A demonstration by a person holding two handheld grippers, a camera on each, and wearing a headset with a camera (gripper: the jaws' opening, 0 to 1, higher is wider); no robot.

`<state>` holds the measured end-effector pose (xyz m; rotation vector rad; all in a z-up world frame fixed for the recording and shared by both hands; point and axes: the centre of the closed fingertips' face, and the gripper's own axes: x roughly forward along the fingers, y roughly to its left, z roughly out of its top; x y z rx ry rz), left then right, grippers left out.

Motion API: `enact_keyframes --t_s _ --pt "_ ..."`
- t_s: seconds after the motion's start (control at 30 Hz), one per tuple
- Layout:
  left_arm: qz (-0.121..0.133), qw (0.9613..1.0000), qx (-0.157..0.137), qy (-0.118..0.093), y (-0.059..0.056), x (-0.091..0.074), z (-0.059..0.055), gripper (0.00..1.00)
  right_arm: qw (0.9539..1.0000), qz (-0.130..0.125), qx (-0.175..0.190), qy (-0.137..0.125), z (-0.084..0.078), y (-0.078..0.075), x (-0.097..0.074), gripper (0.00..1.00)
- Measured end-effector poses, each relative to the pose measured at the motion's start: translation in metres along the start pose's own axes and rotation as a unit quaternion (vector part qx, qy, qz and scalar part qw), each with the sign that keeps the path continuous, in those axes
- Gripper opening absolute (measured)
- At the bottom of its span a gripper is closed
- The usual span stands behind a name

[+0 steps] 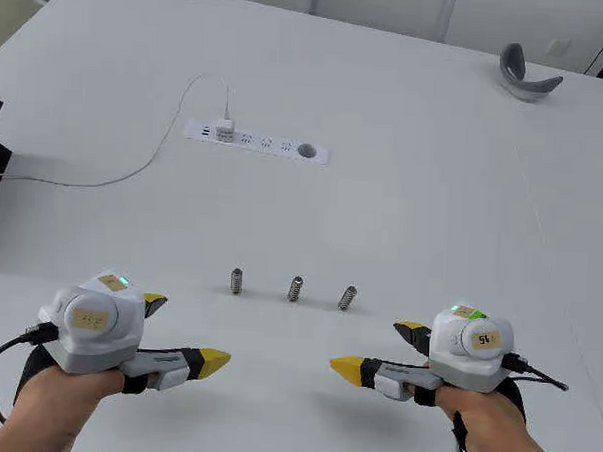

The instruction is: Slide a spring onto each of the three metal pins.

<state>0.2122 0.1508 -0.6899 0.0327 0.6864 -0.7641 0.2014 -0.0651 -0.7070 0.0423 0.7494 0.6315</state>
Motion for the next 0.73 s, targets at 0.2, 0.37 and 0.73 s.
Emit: enact_keyframes --t_s 0.2,0.37,0.73 --pt "0.000 1.0000 -0.001 -0.001 -0.0010 -0.0004 0.0011 0.78 1.0000 0.002 -0.002 0.007 -0.0047 0.0036 0.0000 0.83" --pt "0.001 1.0000 -0.003 -0.001 0.0000 -0.0013 0.0013 0.78 1.0000 0.003 -0.002 0.007 -0.0047 0.0044 0.0001 0.83" --pt "0.003 1.0000 -0.004 0.002 0.0009 -0.0022 -0.0010 0.79 0.9999 0.005 -0.003 0.013 -0.0083 0.0048 0.0010 0.83"
